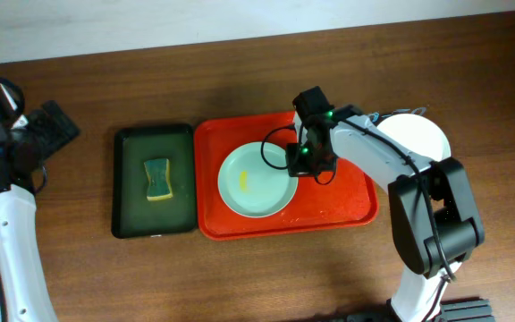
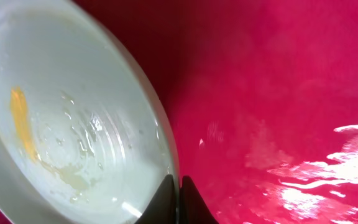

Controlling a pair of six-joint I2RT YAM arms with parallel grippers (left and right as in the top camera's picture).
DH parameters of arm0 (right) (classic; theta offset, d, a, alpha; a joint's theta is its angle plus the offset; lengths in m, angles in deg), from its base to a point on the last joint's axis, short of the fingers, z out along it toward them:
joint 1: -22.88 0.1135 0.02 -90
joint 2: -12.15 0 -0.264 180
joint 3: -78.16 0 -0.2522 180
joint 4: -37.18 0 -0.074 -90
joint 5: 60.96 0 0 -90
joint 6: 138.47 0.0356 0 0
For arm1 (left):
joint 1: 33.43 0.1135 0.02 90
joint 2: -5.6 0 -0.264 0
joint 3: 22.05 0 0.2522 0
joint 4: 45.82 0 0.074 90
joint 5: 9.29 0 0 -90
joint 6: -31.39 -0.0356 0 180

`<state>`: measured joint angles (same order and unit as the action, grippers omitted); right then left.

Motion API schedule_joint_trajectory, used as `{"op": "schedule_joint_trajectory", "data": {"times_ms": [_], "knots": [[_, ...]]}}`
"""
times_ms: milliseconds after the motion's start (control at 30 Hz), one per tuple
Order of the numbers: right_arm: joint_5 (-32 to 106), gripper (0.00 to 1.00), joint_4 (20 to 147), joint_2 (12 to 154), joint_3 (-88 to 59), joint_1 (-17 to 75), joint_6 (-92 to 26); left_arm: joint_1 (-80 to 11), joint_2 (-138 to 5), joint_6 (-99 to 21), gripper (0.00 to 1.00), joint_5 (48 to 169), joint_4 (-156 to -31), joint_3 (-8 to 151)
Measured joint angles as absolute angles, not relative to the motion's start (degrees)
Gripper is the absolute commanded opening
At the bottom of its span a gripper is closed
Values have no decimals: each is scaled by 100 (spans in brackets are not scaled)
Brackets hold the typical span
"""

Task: Clean dirty plates on tray and stack at the side
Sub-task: 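Grasp the sponge on the green tray with the left gripper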

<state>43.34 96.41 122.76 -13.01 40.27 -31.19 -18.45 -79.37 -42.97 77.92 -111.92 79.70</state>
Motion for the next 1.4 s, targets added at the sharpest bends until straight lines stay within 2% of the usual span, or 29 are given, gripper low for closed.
{"op": "schedule_joint_trajectory", "data": {"times_ms": [33, 100, 133, 267, 300, 333, 600, 767, 833, 1000, 1033, 1067, 1100, 1133, 1233, 1267, 1367, 1400], "knots": [[4321, 8, 9467, 12278, -1358, 4051, -3043, -1841, -7937, -4371, 91, 8251, -11448, 7967], [4312, 20, 9368, 12278, -1410, 4055, -2977, -1956, -7968, -4552, 84, 8841, -11935, 7981], [4293, 22, 9324, 12278, -1421, 4055, -2940, -2131, -8031, -4616, 84, 8959, -12209, 7976], [4278, 22, 9204, 12278, -1423, 4055, -2918, -3170, -8672, -4819, 84, 8747, -12281, 7659], [4275, 23, 9198, 12278, -1426, 4055, -2914, -3495, -9019, -4854, 74, 8577, -12283, 7480], [4275, 22, 9198, 12278, -1428, 4055, -2914, -3626, -9233, -4856, 70, 8459, -12292, 7406], [4256, 22, 9088, 12278, -1515, 4055, -2914, -3836, -10645, -5103, 64, 8175, -11929, 7375], [4258, 22, 9086, 12278, -1515, 4055, -2916, -3836, -10982, -5226, 34, 8170, -11527, 7366], [4258, 20, 9069, 12278, -1515, 4055, -2916, -3830, -11015, -5234, 0, 8164, -11481, 7366], [4251, 6, 9069, 12278, -1515, 4055, -2907, -3830, -11015, -5234, 0, 8170, -11413, 7364], [4238, 6, 9071, 12278, -1517, 4055, -2887, -3830, -11015, -5234, 0, 8173, -11415, 7364], [4238, 11, 9071, 12278, -1517, 4055, -2898, -3830, -11015, -5237, 0, 8173, -11419, 7366], [4238, 22, 9071, 12278, -1517, 4055, -2901, -3830, -11013, -5237, 0, 8173, -11426, 7366], [4238, 25, 9069, 12278, -1517, 4055, -2892, -3830, -10980, -5237, 0, 8175, -11448, 7366], [4243, 25, 9071, 12278, -1517, 4055, -2898, -3875, -10447, -5237, 0, 8170, -11592, 7366], [4243, 24, 9071, 12278, -1517, 4055, -2896, -3919, -10228, -5237, 0, 8170, -11614, 7366], [4240, 4, 9051, 12278, -1576, 4066, -2815, -4195, -9719, -5237, 0, 8175, -11627, 7373], [4243, 4, 9056, 12278, -1638, 4088, -2754, -4330, -9682, -5234, 0, 8175, -11631, 7377]]}}
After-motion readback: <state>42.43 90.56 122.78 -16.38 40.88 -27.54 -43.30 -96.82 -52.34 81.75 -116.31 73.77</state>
